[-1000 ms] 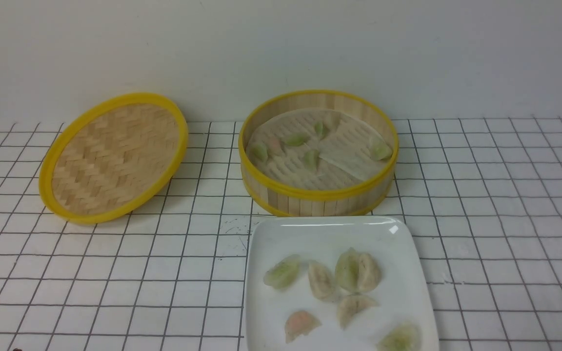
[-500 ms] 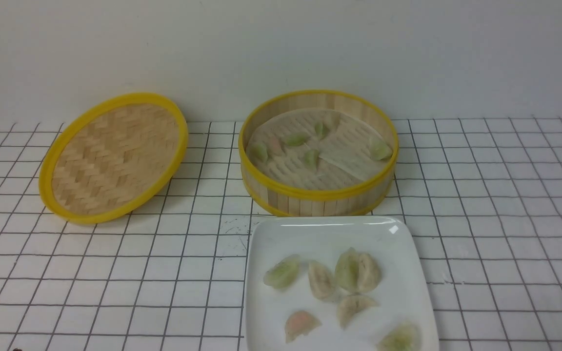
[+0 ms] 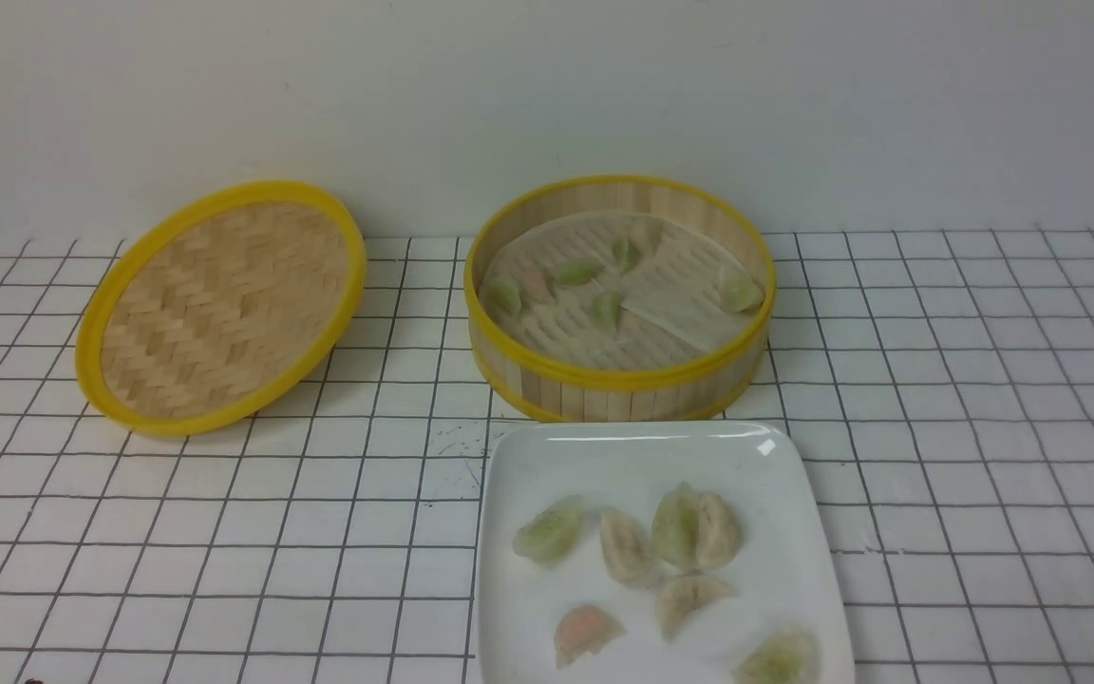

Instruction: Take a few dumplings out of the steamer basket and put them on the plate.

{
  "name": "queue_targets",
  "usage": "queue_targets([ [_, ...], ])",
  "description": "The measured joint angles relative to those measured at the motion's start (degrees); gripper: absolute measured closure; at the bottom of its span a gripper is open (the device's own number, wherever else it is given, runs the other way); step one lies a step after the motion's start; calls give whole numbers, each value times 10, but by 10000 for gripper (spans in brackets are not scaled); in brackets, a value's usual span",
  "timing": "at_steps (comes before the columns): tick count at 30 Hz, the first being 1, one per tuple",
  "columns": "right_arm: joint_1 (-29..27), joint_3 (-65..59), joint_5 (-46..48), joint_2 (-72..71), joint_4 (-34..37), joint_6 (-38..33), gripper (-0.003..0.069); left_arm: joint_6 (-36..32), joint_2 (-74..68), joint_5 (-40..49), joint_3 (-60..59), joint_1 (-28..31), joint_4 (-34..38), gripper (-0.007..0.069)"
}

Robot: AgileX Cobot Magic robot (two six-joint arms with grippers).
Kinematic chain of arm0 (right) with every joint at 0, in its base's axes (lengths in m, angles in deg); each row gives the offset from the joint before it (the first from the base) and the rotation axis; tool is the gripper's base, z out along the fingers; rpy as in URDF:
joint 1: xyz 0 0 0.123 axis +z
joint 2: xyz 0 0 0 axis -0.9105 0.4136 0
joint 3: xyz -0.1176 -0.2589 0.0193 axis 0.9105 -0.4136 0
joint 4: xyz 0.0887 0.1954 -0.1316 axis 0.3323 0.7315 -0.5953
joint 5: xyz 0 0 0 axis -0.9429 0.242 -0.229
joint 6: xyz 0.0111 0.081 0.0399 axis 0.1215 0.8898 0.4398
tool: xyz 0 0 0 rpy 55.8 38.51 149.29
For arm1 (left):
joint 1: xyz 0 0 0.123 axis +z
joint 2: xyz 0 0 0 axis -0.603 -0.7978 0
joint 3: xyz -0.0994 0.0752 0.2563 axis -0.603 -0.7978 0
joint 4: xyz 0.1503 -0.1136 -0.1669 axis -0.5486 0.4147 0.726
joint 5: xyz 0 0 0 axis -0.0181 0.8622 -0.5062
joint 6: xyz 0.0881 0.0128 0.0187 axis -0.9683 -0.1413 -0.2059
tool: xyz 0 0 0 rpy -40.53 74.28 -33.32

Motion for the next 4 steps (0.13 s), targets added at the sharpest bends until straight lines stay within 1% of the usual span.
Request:
queue_targets([
  [4, 0, 0, 0, 0, 0, 0, 467, 0, 0, 0, 0, 0, 0, 400],
])
